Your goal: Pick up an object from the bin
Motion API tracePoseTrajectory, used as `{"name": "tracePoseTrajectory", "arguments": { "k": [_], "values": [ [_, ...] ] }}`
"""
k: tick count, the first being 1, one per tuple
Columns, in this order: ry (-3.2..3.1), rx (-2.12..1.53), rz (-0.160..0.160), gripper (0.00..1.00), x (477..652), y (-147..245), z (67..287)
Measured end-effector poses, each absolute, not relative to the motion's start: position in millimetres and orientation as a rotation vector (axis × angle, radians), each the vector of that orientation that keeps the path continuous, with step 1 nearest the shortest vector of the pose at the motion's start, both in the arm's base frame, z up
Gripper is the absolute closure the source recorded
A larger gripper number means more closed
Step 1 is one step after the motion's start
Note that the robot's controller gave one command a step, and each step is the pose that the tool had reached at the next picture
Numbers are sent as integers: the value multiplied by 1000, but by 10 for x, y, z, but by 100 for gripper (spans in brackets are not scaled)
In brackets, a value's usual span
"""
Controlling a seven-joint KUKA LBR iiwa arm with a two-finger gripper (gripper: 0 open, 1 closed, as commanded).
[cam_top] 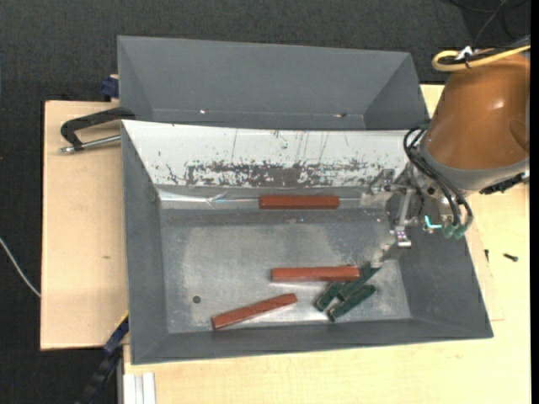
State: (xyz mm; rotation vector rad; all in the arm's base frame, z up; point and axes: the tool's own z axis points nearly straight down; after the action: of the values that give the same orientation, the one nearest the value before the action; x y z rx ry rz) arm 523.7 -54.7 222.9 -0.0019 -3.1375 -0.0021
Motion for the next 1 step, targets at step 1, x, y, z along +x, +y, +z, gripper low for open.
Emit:
{"name": "tracePoseTrajectory", "arguments": {
  "k": [1],
  "values": [
    [-3145,0,-1,0,5252,-546,2262]
  ]
}}
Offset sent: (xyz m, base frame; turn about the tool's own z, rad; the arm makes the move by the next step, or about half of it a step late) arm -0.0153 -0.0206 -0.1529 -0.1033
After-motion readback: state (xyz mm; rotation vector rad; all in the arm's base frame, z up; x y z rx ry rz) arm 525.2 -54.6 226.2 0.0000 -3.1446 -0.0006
